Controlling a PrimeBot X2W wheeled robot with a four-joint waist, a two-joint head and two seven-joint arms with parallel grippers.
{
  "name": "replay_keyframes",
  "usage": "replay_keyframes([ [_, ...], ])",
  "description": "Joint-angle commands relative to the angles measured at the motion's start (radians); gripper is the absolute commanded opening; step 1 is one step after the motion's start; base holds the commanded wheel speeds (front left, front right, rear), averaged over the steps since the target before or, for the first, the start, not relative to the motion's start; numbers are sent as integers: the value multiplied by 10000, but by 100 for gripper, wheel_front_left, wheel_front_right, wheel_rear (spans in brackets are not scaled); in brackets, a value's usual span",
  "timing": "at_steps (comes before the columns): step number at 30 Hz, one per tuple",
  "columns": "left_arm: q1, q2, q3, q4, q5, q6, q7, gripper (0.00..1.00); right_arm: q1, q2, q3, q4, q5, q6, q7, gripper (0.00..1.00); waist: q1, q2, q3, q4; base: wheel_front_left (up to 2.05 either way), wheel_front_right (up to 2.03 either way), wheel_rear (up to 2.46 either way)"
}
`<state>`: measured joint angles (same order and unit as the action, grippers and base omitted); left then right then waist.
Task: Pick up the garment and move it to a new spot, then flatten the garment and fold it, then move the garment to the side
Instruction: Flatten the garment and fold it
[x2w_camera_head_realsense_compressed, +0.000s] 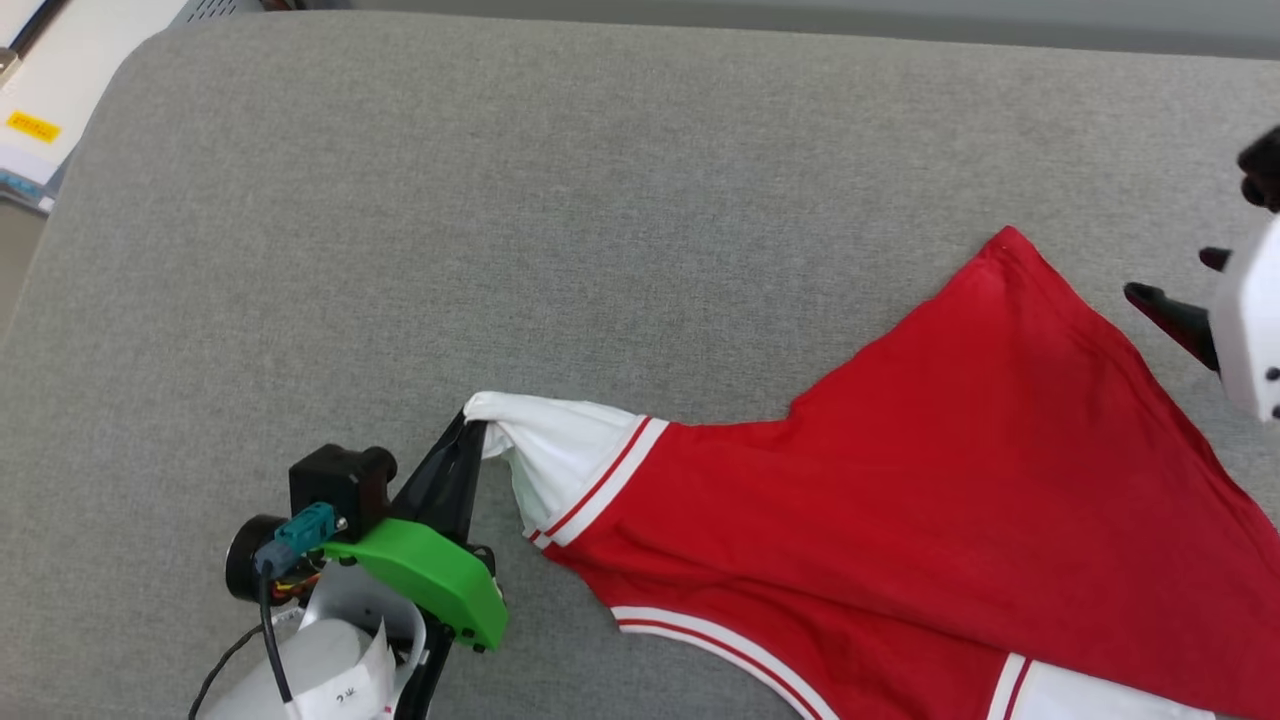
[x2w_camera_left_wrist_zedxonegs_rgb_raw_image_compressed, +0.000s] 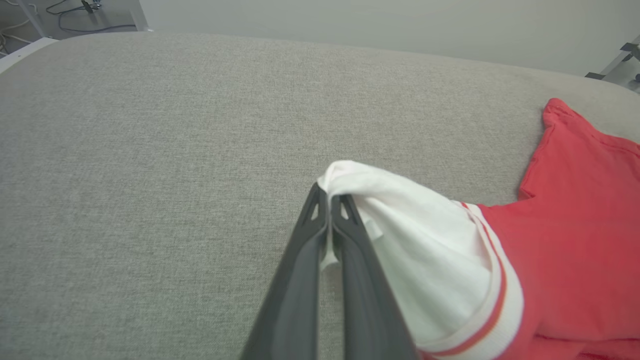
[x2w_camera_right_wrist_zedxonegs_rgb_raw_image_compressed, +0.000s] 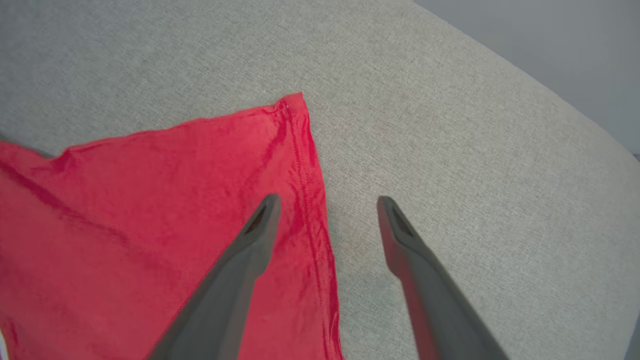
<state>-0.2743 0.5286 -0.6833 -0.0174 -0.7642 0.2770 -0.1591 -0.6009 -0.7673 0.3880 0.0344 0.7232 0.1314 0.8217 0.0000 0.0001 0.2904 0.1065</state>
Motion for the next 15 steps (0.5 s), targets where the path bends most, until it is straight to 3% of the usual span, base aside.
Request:
replay_keyframes([
  [1, -229, -74, -14, 16, 212, -48, -69, 0, -525, 193, 352, 284, -158, -7, 249, 100, 0, -1, 413, 363, 0, 0, 0],
  [6, -638, -292, -124, 129, 378, -141, -143, 0, -2109, 753, 1761, 1775, -611, -7, 871, 100, 0, -1, 856, 671, 0, 0, 0],
  [15, -1093, -620, -219, 357, 511, -303, -347, 0, -3063, 1311, 3103, 4451, -713, -7, 114, 100, 0, -1, 1451, 1013, 0, 0, 0],
])
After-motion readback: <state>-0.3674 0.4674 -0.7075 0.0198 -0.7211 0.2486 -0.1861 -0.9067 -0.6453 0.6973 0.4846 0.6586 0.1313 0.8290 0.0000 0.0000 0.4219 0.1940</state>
